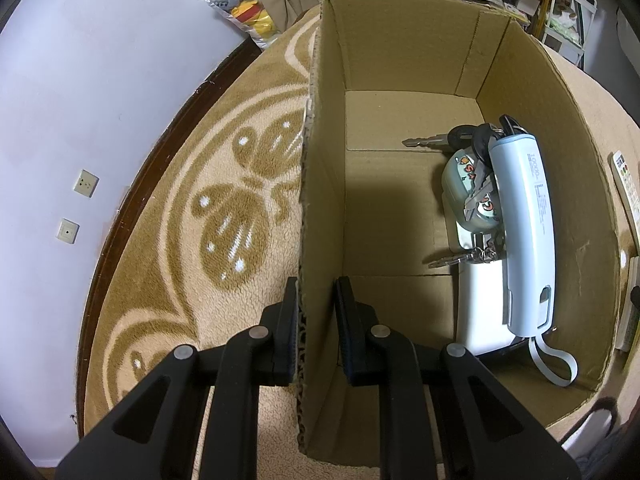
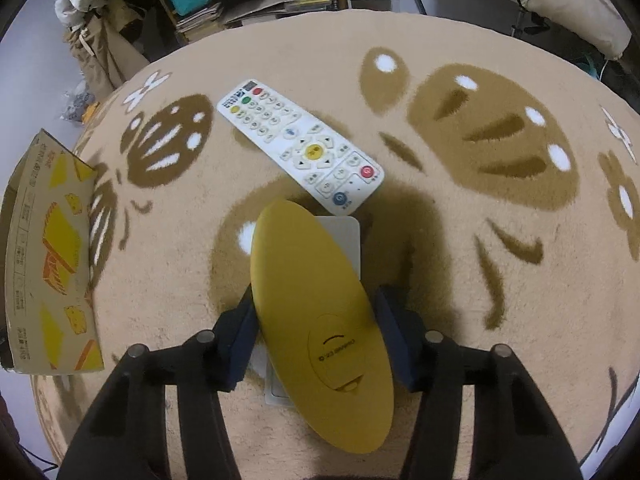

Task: Organize rigid objects
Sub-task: 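Return the right gripper and grasp the yellow oval object, then carry the yellow oval case over the box and drop it in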

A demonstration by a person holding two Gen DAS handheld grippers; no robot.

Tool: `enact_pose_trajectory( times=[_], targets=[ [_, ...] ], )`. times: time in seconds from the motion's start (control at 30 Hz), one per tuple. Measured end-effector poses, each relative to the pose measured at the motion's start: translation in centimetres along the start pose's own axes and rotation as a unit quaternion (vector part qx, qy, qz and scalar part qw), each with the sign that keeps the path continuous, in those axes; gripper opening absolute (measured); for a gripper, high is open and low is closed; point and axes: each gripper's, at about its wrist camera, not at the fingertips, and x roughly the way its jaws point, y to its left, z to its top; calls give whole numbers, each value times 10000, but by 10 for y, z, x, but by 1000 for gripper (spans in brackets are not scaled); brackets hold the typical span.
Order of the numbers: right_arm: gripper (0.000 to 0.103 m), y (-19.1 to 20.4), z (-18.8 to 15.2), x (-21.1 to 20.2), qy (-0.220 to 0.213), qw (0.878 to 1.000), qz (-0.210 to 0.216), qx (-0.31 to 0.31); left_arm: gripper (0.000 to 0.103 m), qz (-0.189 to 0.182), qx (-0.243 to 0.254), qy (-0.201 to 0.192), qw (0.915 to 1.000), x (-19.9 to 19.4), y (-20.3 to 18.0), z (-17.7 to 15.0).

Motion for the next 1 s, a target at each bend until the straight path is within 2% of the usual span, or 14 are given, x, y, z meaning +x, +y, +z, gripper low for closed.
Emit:
enact_pose_trajectory(
  times=[0.37, 0.63, 1.0],
  targets=[
    [60, 3, 2, -5, -139, 9998, 144, -72, 17, 16, 7, 2, 10000, 0, -1, -1],
    [57, 11, 4, -8, -266, 9984, 495, -20, 17, 16, 7, 3, 10000, -1, -2, -1],
    [57, 28, 4, -10, -456, 9962, 729, -113, 17, 10, 3, 6, 10000, -1, -2, -1]
  ],
)
